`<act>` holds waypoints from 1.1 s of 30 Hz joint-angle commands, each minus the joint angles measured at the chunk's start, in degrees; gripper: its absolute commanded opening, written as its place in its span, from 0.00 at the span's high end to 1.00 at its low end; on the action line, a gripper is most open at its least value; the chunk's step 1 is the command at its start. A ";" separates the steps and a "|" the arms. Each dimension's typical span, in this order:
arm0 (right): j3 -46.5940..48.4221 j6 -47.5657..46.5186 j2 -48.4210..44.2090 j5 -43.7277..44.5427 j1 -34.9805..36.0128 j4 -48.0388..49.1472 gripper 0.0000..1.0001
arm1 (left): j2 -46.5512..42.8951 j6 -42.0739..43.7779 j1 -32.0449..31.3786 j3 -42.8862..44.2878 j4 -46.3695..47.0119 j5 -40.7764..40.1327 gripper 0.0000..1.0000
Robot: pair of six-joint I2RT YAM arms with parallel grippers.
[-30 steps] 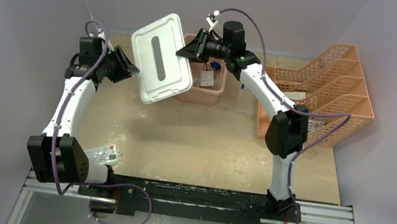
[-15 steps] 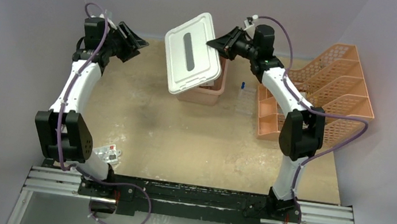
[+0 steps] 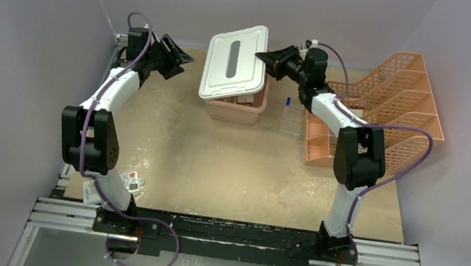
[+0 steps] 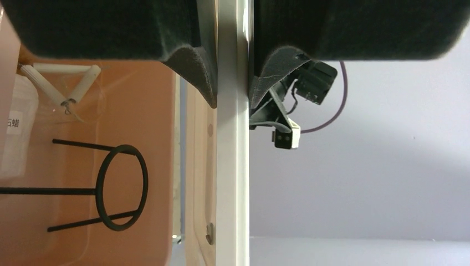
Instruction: Organize the chemistry lab equipment
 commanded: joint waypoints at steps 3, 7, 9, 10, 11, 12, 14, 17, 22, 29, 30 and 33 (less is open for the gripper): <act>-2.97 2.40 -2.96 5.11 -0.11 12.55 1.00 | 3.67 -0.20 -1.84 2.49 6.03 -0.60 0.44; -4.24 1.17 -2.62 4.81 -0.11 13.55 1.00 | 5.32 -1.77 -2.44 2.52 8.11 0.72 0.44; -5.27 0.14 -2.89 5.10 -0.12 13.01 1.00 | 6.10 -2.90 -2.52 2.65 8.14 0.82 0.44; -6.15 -0.52 -3.22 5.41 -0.12 13.38 1.00 | 6.34 -3.46 -2.60 2.63 8.42 1.07 0.44; -6.66 -1.28 -3.56 5.72 -0.14 13.41 1.00 | 6.60 -3.92 -2.71 2.63 8.83 1.29 0.44; -6.99 -2.12 -3.89 6.09 -0.20 13.05 1.00 | 6.79 -4.15 -2.85 2.56 9.33 1.44 0.44; -7.52 -3.35 -4.10 6.37 -0.26 12.69 1.00 | 7.09 -4.43 -3.29 2.48 9.92 1.61 0.44; -7.90 -4.50 -3.63 6.29 -0.41 12.15 0.98 | 7.74 -4.64 -3.81 2.55 10.26 2.53 0.44; -8.67 -6.72 -3.85 6.98 -0.96 10.40 0.95 | 8.11 -5.11 -4.32 2.55 10.26 3.34 0.44; -10.15 -7.12 -4.77 9.05 -1.73 8.26 0.72 | 8.89 -4.86 -4.80 2.78 10.21 4.44 0.44; -10.29 -8.01 -5.23 9.88 -1.73 7.26 0.67 | 8.95 -4.74 -4.84 2.81 10.05 4.59 0.44; -9.08 -11.06 -6.36 11.81 -1.74 3.05 0.61 | 8.95 -4.31 -4.93 2.87 9.67 4.68 0.44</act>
